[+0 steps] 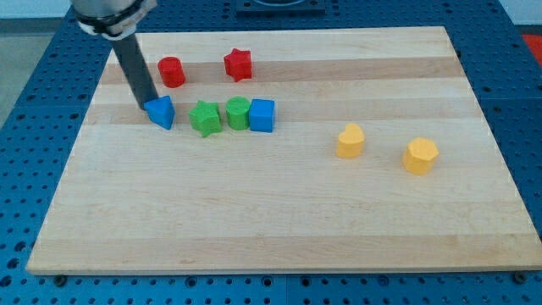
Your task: Move the arm bottom of the green star
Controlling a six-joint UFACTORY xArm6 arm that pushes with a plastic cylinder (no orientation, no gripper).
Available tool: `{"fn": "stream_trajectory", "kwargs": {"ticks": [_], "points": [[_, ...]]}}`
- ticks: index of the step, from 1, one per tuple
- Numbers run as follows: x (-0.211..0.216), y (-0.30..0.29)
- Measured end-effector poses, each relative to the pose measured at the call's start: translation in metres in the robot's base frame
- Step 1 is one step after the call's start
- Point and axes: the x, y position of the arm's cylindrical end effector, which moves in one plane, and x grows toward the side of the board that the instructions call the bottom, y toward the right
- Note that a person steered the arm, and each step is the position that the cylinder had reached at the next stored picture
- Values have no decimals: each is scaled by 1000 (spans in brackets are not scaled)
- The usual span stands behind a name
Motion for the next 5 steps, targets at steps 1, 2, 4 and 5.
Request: {"fn": "stream_trajectory", "kwargs": {"ticks": [1,2,4,5], "points": [[1,7],[1,7],[4,-57],[39,-70]]}}
